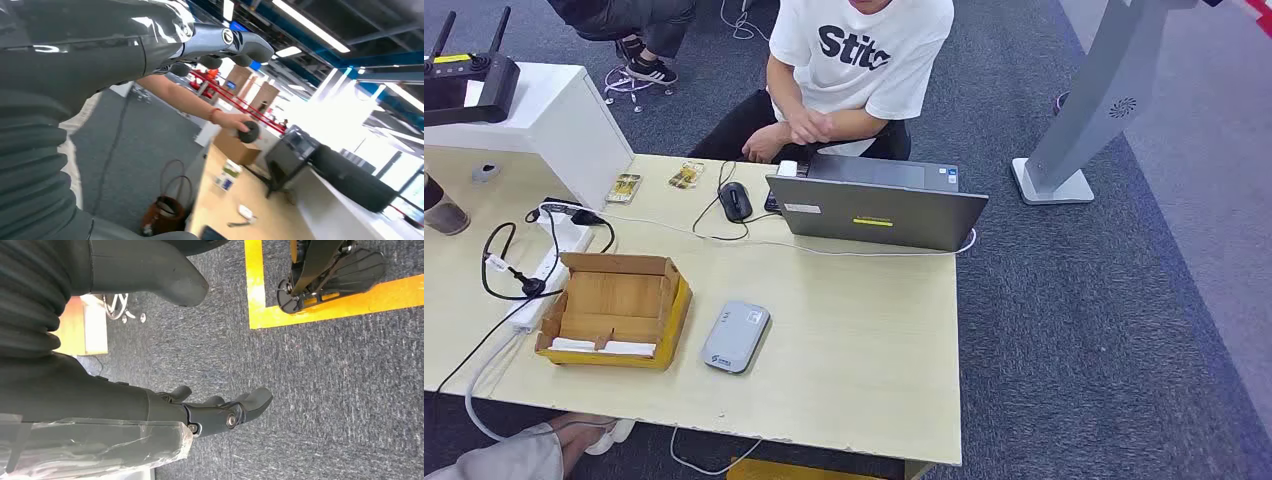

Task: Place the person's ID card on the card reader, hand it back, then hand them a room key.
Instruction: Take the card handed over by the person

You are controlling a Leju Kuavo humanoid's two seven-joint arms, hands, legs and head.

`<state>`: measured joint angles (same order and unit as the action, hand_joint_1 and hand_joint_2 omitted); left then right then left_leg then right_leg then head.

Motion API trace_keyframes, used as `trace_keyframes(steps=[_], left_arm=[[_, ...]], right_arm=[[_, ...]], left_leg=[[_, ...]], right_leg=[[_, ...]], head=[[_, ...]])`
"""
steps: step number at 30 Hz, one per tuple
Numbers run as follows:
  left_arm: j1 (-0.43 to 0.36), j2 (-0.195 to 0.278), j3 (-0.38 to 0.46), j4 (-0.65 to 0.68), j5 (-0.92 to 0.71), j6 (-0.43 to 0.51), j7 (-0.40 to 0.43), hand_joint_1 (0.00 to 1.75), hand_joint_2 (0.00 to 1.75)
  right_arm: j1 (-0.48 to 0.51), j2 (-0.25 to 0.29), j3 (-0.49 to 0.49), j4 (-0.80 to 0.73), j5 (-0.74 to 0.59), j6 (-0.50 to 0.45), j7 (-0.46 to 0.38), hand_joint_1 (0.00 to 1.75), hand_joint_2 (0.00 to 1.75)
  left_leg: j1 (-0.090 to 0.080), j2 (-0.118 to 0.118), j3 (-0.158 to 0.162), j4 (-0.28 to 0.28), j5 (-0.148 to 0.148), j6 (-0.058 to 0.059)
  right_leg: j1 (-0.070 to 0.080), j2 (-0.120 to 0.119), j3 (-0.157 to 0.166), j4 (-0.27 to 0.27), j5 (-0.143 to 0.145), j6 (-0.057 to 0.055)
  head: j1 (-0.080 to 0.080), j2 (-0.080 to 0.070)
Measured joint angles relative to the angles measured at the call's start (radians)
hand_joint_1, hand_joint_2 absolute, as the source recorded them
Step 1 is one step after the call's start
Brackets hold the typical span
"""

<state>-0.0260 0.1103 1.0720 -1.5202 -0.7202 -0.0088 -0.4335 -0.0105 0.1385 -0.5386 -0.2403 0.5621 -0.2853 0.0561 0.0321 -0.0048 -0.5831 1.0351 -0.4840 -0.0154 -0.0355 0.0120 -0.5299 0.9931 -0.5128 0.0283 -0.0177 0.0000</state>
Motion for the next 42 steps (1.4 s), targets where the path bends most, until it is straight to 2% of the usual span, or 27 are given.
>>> trace_keyframes(steps=[2, 11, 19, 35, 38, 42], left_arm=[[-0.004, 0.004, -0.035, 0.0, -0.005, 0.011, 0.01, 0.0, 1.75], [-0.076, 0.025, -0.34, 0.029, -0.086, 0.092, 0.097, 0.0, 1.75], [-0.149, 0.025, -0.595, 0.086, -0.184, 0.152, 0.169, 0.0, 1.75], [-0.259, -0.019, -1.133, 0.16, -0.385, 0.245, 0.267, 0.0, 1.75], [-0.274, -0.027, -1.211, 0.166, -0.401, 0.247, 0.273, 0.0, 1.75], [-0.285, -0.035, -1.267, 0.171, -0.41, 0.247, 0.276, 0.0, 1.75]], right_arm=[[-0.001, 0.0, -0.002, 0.0, 0.005, 0.003, 0.001, 0.0, 1.75], [-0.008, 0.0, -0.008, 0.005, 0.045, 0.016, 0.01, 0.0, 1.75], [-0.014, 0.0, -0.015, 0.006, 0.08, 0.031, 0.02, 0.0, 1.75], [-0.022, 0.0, -0.041, 0.01, 0.154, 0.052, 0.035, 0.0, 1.75], [-0.024, 0.0, -0.048, 0.011, 0.17, 0.06, 0.03, 0.0, 1.75], [-0.024, 0.0, -0.053, 0.012, 0.18, 0.065, 0.029, 0.0, 1.75]], left_leg=[[0.0, 0.0, 0.0, 0.0, 0.0, 0.0], [0.0, 0.0, 0.0, 0.0, 0.0, 0.0], [0.0, 0.001, 0.0, 0.001, 0.0, 0.0], [0.0, 0.002, 0.0, 0.001, 0.0, 0.0], [0.0, 0.002, 0.0, 0.001, 0.0, 0.0], [0.0, 0.002, 0.0, 0.001, 0.0, 0.0]], right_leg=[[0.0, 0.0, 0.0, 0.0, 0.0, 0.0], [0.0, 0.0, 0.0, 0.0, 0.001, 0.0], [0.0, 0.002, 0.001, 0.0, 0.001, -0.001], [0.0, 0.003, 0.001, 0.0, 0.002, -0.001], [0.0, 0.003, 0.001, 0.0, 0.002, -0.001], [0.0, 0.003, 0.001, 0.0, 0.002, -0.001]], head=[[0.0, 0.0], [0.0, 0.0], [0.0, 0.0], [0.0, 0.0], [0.0, 0.0], [0.0, 0.0]])
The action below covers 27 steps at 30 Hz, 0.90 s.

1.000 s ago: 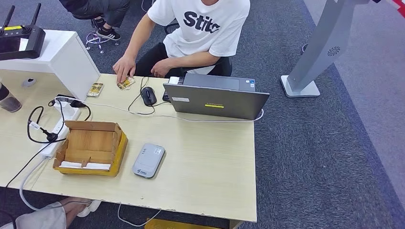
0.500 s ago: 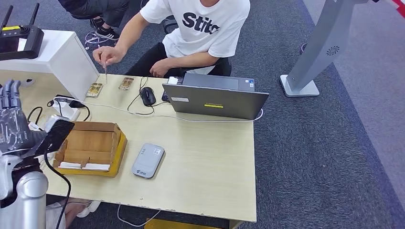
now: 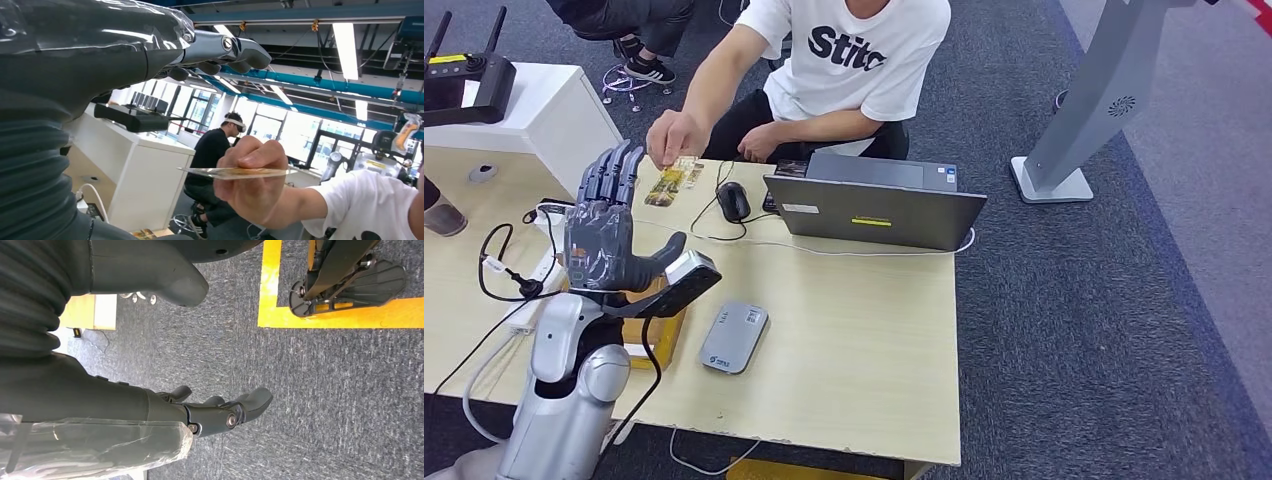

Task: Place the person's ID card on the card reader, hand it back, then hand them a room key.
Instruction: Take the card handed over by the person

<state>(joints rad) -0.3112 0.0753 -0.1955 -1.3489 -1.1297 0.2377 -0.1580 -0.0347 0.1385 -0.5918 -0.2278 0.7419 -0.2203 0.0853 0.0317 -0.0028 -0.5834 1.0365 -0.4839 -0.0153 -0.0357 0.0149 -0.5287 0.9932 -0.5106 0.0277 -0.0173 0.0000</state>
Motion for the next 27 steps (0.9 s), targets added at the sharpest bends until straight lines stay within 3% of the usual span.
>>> trace_keyframes(steps=[6, 7, 10, 11, 27], left_arm=[[-0.004, -0.007, -0.033, 0.01, 0.007, 0.0, 0.006, 0.01, 1.75], [-0.004, -0.008, -0.036, 0.012, 0.009, 0.0, 0.007, 0.28, 1.75], [-0.003, -0.008, -0.042, 0.021, 0.015, -0.001, 0.008, 1.58, 1.75], [-0.003, -0.008, -0.043, 0.024, 0.018, -0.001, 0.008, 1.75, 1.75], [0.017, -0.007, -0.049, 0.079, 0.04, -0.011, 0.007, 1.75, 1.75]], right_arm=[[0.0, 0.0, -0.001, 0.002, 0.006, 0.0, 0.011, 0.0, 1.75], [0.0, 0.0, -0.001, 0.002, 0.008, 0.0, 0.012, 0.0, 1.75], [0.0, 0.0, -0.002, 0.002, 0.012, 0.0, 0.015, 0.0, 1.75], [0.0, 0.0, -0.003, 0.002, 0.014, 0.0, 0.015, 0.0, 1.75], [0.0, 0.006, -0.005, 0.003, 0.037, 0.001, 0.005, 0.0, 1.75]], left_leg=[[0.0, 0.0, 0.0, 0.0, 0.0, 0.0], [0.0, 0.0, 0.0, 0.0, 0.0, 0.0], [0.0, 0.0, 0.0, 0.0, 0.0, 0.0], [0.0, 0.0, 0.0, 0.0, 0.0, 0.0], [0.0, -0.001, -0.001, 0.0, 0.0, 0.0]], right_leg=[[0.0, 0.0, 0.0, 0.0, 0.0, 0.0], [0.0, 0.0, 0.0, 0.0, 0.0, 0.0], [0.0, 0.0, 0.0, 0.0, 0.0, 0.0], [0.0, 0.0, 0.0, 0.0, 0.0, 0.0], [0.0, 0.0, 0.0, 0.0, 0.0, 0.0]], head=[[0.0, 0.0], [0.0, 0.0], [0.0, 0.0], [0.0, 0.0], [0.0, 0.0]])
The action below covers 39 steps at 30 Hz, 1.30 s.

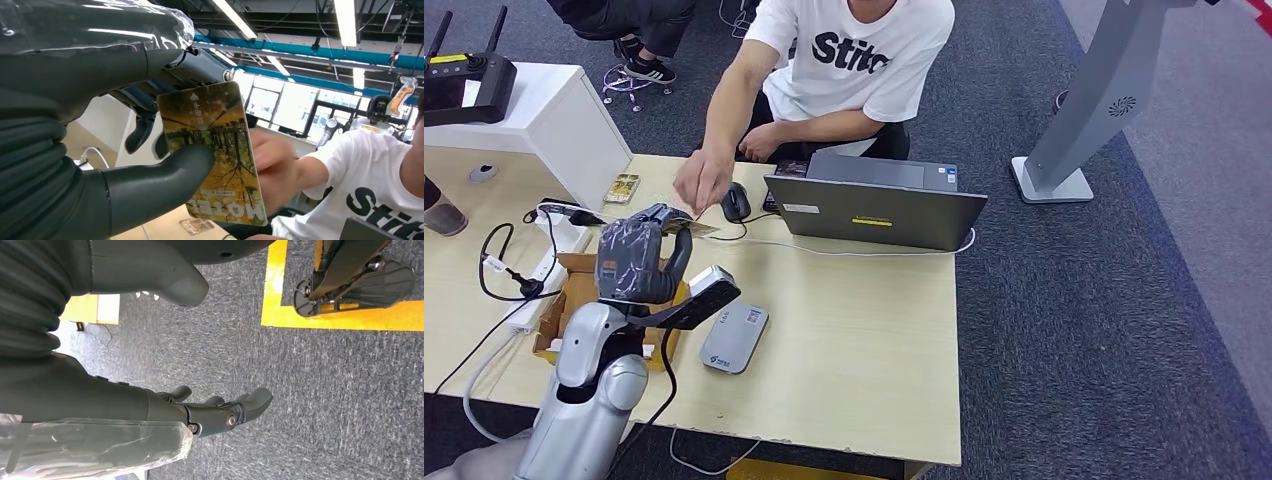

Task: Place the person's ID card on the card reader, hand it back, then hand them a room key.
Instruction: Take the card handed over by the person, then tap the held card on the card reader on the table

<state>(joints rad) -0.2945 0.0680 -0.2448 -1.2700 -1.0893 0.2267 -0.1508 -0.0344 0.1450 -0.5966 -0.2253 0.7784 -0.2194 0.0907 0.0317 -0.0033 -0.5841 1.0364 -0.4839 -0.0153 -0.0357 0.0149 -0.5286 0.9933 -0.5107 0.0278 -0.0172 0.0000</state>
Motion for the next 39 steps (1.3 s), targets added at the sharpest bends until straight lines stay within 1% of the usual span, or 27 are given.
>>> trace_keyframes(steps=[9, 17, 22, 27, 30, 34, 39], left_arm=[[0.03, 0.003, -0.002, 0.012, -0.002, -0.014, -0.014, 1.75, 1.75], [0.086, 0.027, -0.032, 0.013, -0.012, -0.093, -0.019, 1.75, 1.75], [0.11, 0.042, -0.06, 0.041, -0.02, -0.112, 0.002, 1.75, 1.75], [0.119, 0.043, -0.076, 0.101, -0.037, -0.093, 0.027, 1.75, 1.75], [0.121, 0.037, -0.078, 0.148, -0.068, -0.062, 0.045, 1.75, 1.75], [0.12, 0.03, -0.08, 0.216, -0.147, -0.002, 0.091, 1.75, 1.75], [0.115, 0.018, -0.08, 0.295, -0.166, 0.024, 0.115, 1.75, 1.75]], right_arm=[[0.0, 0.001, -0.012, 0.0, 0.008, 0.001, 0.0, 0.0, 1.75], [0.0, 0.004, -0.025, 0.0, 0.021, 0.002, 0.0, 0.0, 1.75], [0.0, 0.008, -0.031, 0.0, 0.038, 0.003, 0.0, 0.0, 1.75], [-0.001, 0.008, -0.04, 0.0, 0.055, 0.007, 0.0, 0.0, 1.75], [-0.001, 0.01, -0.043, 0.0, 0.068, 0.013, 0.002, 0.0, 1.75], [-0.001, 0.014, -0.046, 0.0, 0.085, 0.016, 0.005, 0.0, 1.75], [-0.002, 0.016, -0.047, 0.0, 0.101, 0.018, 0.013, 0.0, 1.75]], left_leg=[[0.0, 0.0, 0.0, 0.0, 0.0, 0.0], [0.0, 0.0, 0.0, 0.0, 0.0, 0.0], [0.0, 0.0, 0.0, 0.0, 0.0, 0.0], [0.0, 0.0, 0.0, 0.0, 0.0, 0.0], [0.0, 0.0, 0.0, 0.0, 0.0, 0.0], [0.0, 0.0, 0.0, 0.0, 0.0, 0.0], [0.0, 0.0, 0.0, 0.0, 0.0, 0.0]], right_leg=[[0.0, 0.0, 0.0, 0.0, 0.0, 0.0], [0.0, 0.0, 0.0, 0.0, 0.0, 0.0], [0.0, 0.0, 0.0, 0.0, 0.0, 0.0], [0.0, 0.0, 0.0, 0.0, 0.0, 0.0], [0.0, 0.0, 0.0, 0.0, 0.0, 0.0], [0.0, 0.0, 0.0, 0.0, 0.0, 0.0], [0.0, 0.0, 0.0, 0.0, 0.0, 0.0]], head=[[0.0, 0.0], [0.0, 0.0], [0.0, 0.0], [0.0, 0.0], [0.0, 0.0], [0.0, 0.0], [0.0, 0.0]])
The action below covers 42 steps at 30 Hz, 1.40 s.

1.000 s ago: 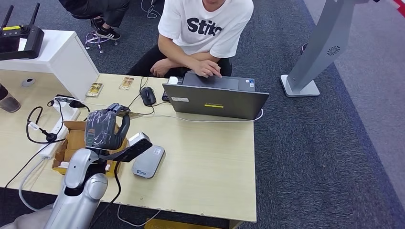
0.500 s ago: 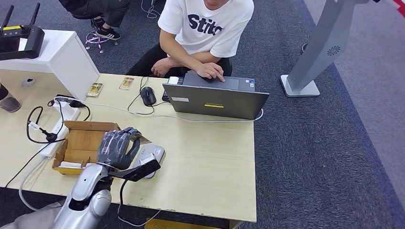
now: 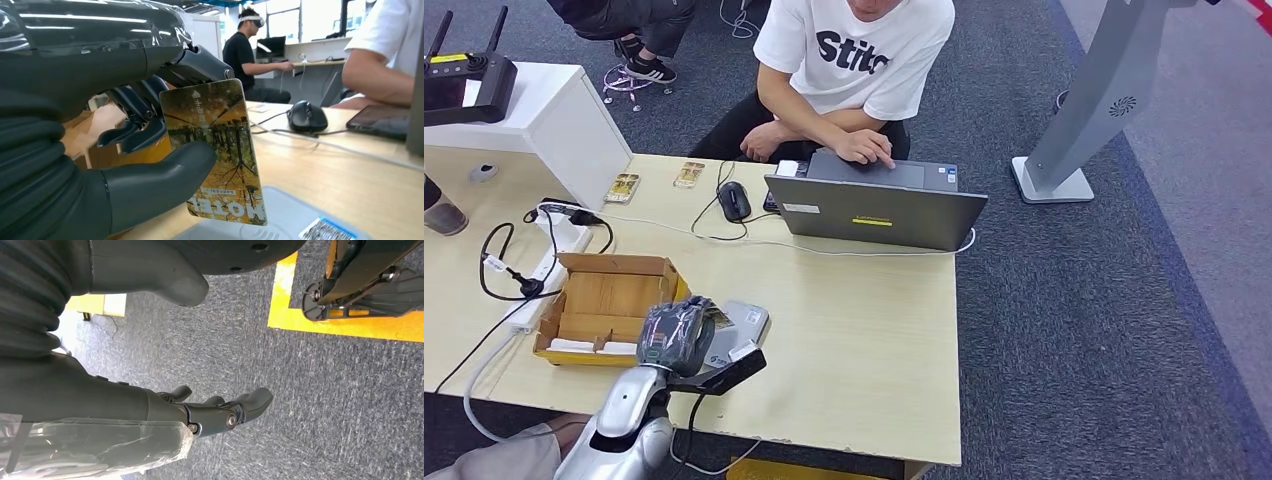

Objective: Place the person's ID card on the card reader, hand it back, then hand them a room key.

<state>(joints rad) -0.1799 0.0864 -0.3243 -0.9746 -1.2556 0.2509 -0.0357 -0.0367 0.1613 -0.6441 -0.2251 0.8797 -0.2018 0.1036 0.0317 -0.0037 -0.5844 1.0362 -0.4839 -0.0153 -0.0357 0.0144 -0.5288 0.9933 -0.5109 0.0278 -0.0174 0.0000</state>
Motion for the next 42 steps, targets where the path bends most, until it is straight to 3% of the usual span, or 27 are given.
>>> trace_keyframes(steps=[12, 20, 26, 34, 42], left_arm=[[-0.036, -0.019, 0.014, 0.11, -0.017, 0.054, -0.009, 1.75, 1.75], [-0.042, -0.008, 0.042, 0.089, -0.016, 0.049, -0.027, 1.75, 1.75], [-0.082, 0.059, 0.067, -0.005, -0.042, 0.03, -0.019, 1.75, 1.75], [-0.24, 0.181, 0.114, -0.113, -0.055, -0.031, -0.004, 1.75, 1.75], [-0.318, 0.237, 0.119, -0.138, -0.098, -0.047, 0.019, 1.75, 1.75]], right_arm=[[-0.003, 0.002, -0.003, 0.0, 0.024, 0.001, 0.0, 0.0, 1.75], [-0.003, 0.002, -0.017, 0.0, 0.033, 0.001, -0.006, 0.0, 1.75], [-0.001, 0.002, -0.03, 0.0, 0.041, 0.001, -0.013, 0.0, 1.75], [0.0, 0.002, -0.049, 0.001, 0.055, 0.001, -0.02, 0.0, 1.75], [0.001, 0.003, -0.05, 0.002, 0.091, -0.003, -0.014, 0.0, 1.75]], left_leg=[[0.0, -0.001, 0.001, 0.0, 0.0, 0.0], [0.0, -0.001, 0.001, 0.0, 0.0, 0.0], [0.0, -0.001, 0.0, 0.0, 0.001, 0.0], [0.001, -0.001, 0.0, 0.0, 0.002, 0.0], [0.0, -0.001, 0.0, 0.0, 0.002, 0.0]], right_leg=[[0.0, -0.001, 0.001, 0.0, 0.0, 0.0], [0.0, -0.001, 0.001, 0.0, 0.0, 0.0], [0.0, -0.001, 0.0, 0.001, 0.0, 0.0], [0.0, -0.001, 0.0, 0.002, 0.0, 0.0], [0.0, -0.001, 0.0, 0.001, 0.0, 0.0]], head=[[0.0, 0.0], [0.0, 0.0], [0.0, 0.0], [0.0, 0.0], [0.0, 0.0]])
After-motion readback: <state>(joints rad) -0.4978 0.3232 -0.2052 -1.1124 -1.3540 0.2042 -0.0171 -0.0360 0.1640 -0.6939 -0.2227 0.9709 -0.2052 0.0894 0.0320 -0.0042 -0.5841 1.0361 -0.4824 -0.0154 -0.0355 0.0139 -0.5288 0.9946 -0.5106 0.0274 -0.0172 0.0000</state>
